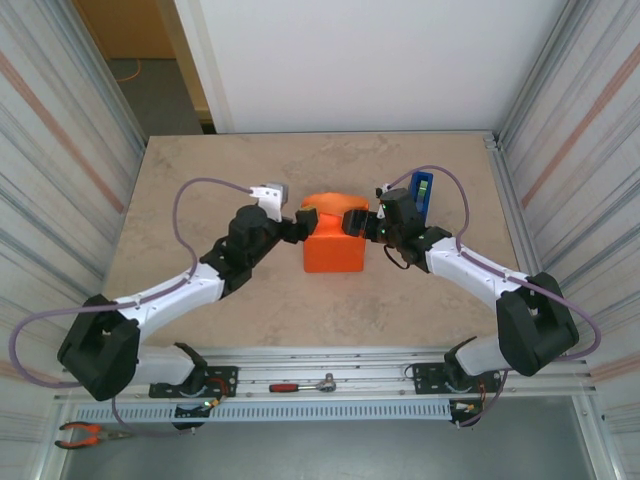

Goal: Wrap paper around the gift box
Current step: Fold the wrapping paper for the gift box.

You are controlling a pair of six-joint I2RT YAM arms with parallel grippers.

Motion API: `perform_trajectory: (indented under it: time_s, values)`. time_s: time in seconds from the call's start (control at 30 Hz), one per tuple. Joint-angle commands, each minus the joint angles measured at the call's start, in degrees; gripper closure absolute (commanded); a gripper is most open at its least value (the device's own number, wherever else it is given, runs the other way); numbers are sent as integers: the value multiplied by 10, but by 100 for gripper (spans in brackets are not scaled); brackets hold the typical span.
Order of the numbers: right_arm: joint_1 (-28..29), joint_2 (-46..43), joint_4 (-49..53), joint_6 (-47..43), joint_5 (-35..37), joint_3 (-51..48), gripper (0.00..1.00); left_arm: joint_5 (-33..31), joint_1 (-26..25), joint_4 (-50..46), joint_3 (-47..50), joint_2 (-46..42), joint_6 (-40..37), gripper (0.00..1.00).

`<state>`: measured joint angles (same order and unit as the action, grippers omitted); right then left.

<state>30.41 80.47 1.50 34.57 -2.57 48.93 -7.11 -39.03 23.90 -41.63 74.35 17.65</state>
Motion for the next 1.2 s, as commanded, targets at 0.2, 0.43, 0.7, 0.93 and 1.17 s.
perform_trajectory:
  time_s: [0.2,0.43,0.7,0.93,1.17]
  values:
    - [11,2,64,2,2,-21,12,-112,-50,26,4,47,-37,23]
    - [11,-1,68,1,0,-23,12,-162,-89,32,5,56,-47,46]
    - [11,0,68,-2,-10,-23,12,-214,-113,27,8,62,-36,72]
    - [12,-4,75,-6,-15,-22,13,-233,-118,17,3,64,-37,71]
    - [12,-9,78,-6,-17,-21,13,-237,-118,5,-6,69,-47,88]
